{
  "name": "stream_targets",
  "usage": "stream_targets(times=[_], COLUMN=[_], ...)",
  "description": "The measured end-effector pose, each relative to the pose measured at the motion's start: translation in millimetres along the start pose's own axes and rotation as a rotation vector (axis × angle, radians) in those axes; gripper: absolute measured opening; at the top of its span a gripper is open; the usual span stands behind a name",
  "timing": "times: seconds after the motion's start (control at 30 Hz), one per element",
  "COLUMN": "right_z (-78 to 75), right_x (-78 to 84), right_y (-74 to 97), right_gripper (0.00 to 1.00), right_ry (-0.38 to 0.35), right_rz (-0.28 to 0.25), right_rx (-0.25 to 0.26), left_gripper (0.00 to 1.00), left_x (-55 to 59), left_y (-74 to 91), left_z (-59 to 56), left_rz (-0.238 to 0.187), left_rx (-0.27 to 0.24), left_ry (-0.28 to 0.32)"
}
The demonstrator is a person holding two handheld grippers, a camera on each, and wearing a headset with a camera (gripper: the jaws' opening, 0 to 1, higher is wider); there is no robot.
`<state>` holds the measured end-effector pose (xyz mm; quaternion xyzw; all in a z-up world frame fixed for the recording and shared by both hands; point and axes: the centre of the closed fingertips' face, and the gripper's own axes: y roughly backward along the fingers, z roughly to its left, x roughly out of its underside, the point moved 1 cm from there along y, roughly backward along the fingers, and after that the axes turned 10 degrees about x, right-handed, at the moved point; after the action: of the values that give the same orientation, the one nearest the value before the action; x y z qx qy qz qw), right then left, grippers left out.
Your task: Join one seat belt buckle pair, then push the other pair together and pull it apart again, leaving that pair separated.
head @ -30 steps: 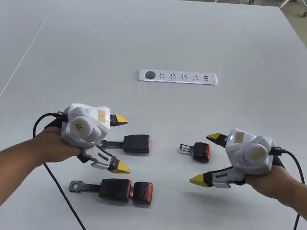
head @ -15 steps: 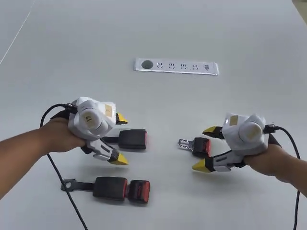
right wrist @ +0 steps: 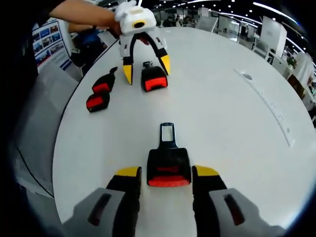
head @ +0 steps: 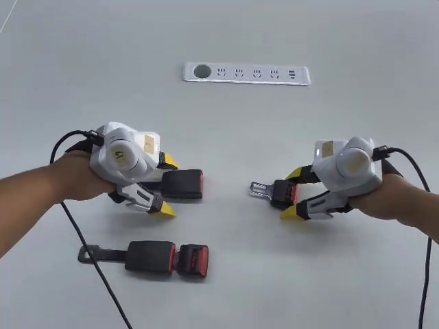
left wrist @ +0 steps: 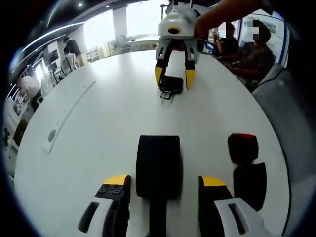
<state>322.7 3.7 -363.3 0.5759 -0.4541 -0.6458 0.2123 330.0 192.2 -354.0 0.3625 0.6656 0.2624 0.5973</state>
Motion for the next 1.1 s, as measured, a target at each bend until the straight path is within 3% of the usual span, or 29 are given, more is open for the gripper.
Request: stream_targets(times=[0.13,0.4,0.63,1.1], right_z=[-4.7,-5.5,-2.2,-4.4], right_x=[-0.6,1.2,-1.4,-1.2], right_y=[-0.1,-0.6,1.5,-0.3], right_gripper=[0.36,0.35,0.35,0.35], right_ry=[0.004,0.102,0.085,0.132], right_rz=[0.021,0.089,0.115,0.14], right_rx=[-0.006,-0.06,-0.07,-0.067], left_gripper=[0.54,0.43,0.35,0.34], left_x=[-2.6,-5.2,-6.8,-5.3], left_y=[-0.1,0.0,-0.8,-2.1], left_z=[-1.1,0.3,1.1,5.3], left_rz=[0.012,0.035,0.05,0.052], left_rx=[0.02,0.052,0.071,0.067], left_ry=[-0.024,-0.063,-0.089,-0.073])
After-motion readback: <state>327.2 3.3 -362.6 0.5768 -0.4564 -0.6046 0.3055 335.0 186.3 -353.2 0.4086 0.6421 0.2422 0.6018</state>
